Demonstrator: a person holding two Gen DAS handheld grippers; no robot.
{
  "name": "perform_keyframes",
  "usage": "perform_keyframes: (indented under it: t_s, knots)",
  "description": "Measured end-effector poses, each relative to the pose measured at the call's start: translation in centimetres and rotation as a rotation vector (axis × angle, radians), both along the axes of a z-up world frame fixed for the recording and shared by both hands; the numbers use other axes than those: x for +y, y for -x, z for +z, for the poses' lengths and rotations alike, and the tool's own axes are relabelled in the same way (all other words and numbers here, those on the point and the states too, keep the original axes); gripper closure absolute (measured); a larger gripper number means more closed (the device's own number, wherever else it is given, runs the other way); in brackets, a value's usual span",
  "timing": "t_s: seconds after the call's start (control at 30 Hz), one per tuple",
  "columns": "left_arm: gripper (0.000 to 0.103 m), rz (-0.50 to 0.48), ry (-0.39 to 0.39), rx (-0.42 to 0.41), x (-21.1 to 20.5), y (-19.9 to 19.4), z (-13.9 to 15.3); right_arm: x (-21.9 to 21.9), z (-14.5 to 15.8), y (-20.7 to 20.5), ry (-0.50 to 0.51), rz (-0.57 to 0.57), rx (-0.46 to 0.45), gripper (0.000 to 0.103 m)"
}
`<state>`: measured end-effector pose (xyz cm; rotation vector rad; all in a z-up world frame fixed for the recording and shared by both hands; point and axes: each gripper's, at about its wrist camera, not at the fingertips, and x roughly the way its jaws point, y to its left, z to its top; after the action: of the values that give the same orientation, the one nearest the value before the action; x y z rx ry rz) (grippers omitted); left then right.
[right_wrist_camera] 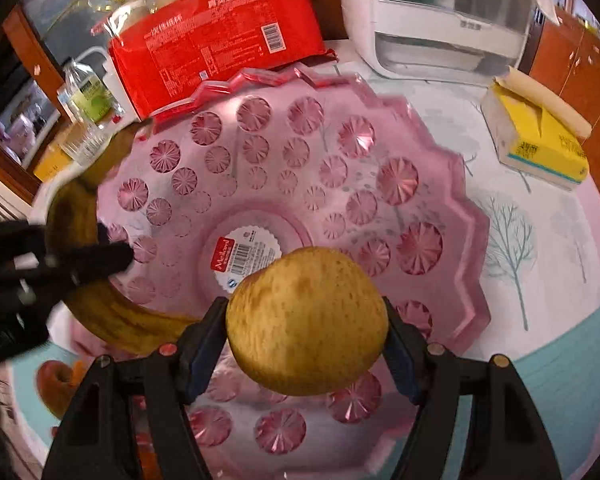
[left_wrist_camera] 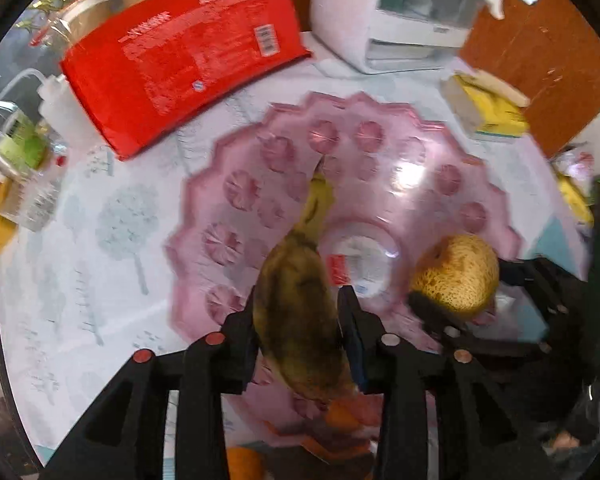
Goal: Organize fruits
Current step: 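Carry banana and pear into the pink bowl and open both tools, then withdraw both tools from the pink bowl back toward the fruit plate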
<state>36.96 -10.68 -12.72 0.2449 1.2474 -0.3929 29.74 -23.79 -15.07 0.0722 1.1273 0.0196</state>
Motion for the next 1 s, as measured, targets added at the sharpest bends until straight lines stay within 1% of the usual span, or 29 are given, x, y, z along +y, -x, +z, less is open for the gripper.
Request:
perform_keyframes:
  t_s: [0.03, 0.07, 0.1, 0.17, 0.2, 0.23, 0.3, 0.37, 0.47, 0.5, 0.57, 0.6, 0.67, 0.8, 0.9, 1.0]
  knots:
    - [0.051, 0.009, -0.023, -0.003, 0.1, -0.4, -0.3, 0.3, 0.2, 0.1, 0.010, 0.009, -0.021, 0.030]
    - [0.036, 0.021, -0.037, -0.005, 0.3, -0.7, -0.6, 0.5, 0.6, 0.3, 0.016, 0.018, -0.048, 0.030]
    - [0.029, 0.040, -0.047, -0.011, 0.5, -0.9, -1.0, 0.6, 0.8, 0.4, 0.015, 0.022, -0.065, 0.029]
    - [0.030, 0.066, -0.046, -0.008, 1.0, -1.2, -1.5, 0.6, 1.4, 0.5, 0.009, 0.019, -0.083, 0.023]
    - [0.028, 0.066, -0.011, 0.012, 1.2, -1.3, -1.6, 0.5, 1.6, 0.6, -0.005, 0.017, -0.082, 0.022]
    - [0.028, 0.076, -0.007, 0.018, 1.2, -1.2, -1.7, 0.4, 1.7, 0.7, -0.017, 0.016, -0.074, 0.021]
    - [0.028, 0.082, -0.010, 0.012, 1.2, -0.9, -1.9, 0.1, 1.8, 0.6, -0.046, 0.010, -0.051, 0.020]
    - [0.028, 0.077, -0.007, 0.002, 1.0, -0.3, -1.8, 0.0, 1.9, 0.6, -0.040, -0.003, -0.028, 0.020]
    - [0.028, 0.077, -0.004, -0.021, 1.3, 0.8, -1.4, 0.2, 2.3, 1.1, -0.014, -0.015, -0.020, 0.020]
    - [0.028, 0.087, -0.001, -0.033, 1.5, 1.3, -1.1, 0.3, 2.4, 1.2, -0.002, -0.015, -0.005, 0.020]
    - [0.028, 0.103, 0.014, -0.041, 1.8, 2.0, -0.6, 0.6, 2.1, 1.0, 0.029, -0.030, 0.062, 0.020]
    - [0.028, 0.110, 0.021, -0.043, 2.0, 2.2, -0.4, 0.8, 1.8, 0.7, 0.045, -0.024, 0.121, 0.020]
    - [0.028, 0.127, 0.036, -0.054, 2.5, 3.1, 0.3, 1.3, 1.6, 0.7, 0.046, 0.027, 0.163, 0.020]
    - [0.028, 0.142, 0.070, -0.086, 3.2, 5.0, 1.8, 1.7, 2.5, 1.7, 0.046, 0.039, 0.123, 0.020]
    - [0.028, 0.155, 0.087, -0.108, 3.7, 6.3, 3.0, 1.6, 3.3, 2.4, 0.007, 0.040, 0.109, 0.020]
    - [0.028, 0.185, 0.110, -0.122, 4.5, 7.7, 4.0, 1.3, 4.3, 3.2, -0.010, 0.036, 0.086, 0.020]
